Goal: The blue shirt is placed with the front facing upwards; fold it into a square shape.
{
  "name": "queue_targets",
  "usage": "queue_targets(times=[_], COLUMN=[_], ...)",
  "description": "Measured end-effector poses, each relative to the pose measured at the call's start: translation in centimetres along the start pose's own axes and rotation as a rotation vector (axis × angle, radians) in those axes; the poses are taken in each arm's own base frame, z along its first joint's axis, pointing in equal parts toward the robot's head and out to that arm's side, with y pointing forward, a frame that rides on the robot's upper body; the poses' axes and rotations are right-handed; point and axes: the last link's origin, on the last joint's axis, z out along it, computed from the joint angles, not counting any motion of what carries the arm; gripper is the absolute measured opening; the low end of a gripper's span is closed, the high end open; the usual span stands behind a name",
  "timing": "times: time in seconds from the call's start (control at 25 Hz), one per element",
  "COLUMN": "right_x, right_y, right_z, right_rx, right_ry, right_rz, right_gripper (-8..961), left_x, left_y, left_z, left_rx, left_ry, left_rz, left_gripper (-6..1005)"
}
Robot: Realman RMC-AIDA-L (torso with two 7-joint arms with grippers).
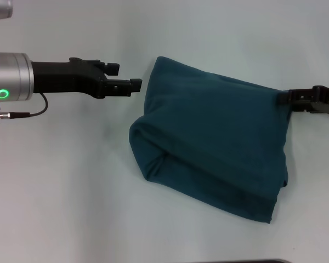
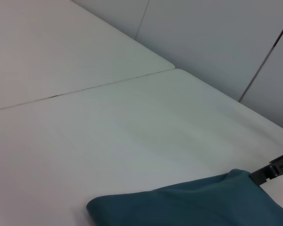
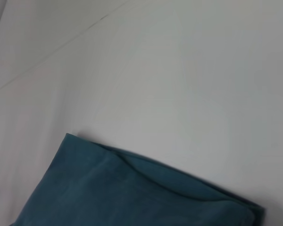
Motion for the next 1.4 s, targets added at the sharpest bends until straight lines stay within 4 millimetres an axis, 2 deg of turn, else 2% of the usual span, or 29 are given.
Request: queue_targets(times=[1.2, 1.4], right_x=[-0.16, -0.07], right_y=[0.82, 0.36], right_z=[0.60, 0.00], right_rx=[-0.023, -0.015], right_ry=[0.016, 0.006], right_rz=[-0.013, 0.002], right_gripper=[691, 691], left_x=[0.18, 0.15], left_y=[-0.11, -0.07], left_z=[0.10, 0.12], left_rx=[0.008, 0.005], left_ry=[-0.002, -0.004], left_rz=[0.008, 0.007], left_gripper=[800, 800])
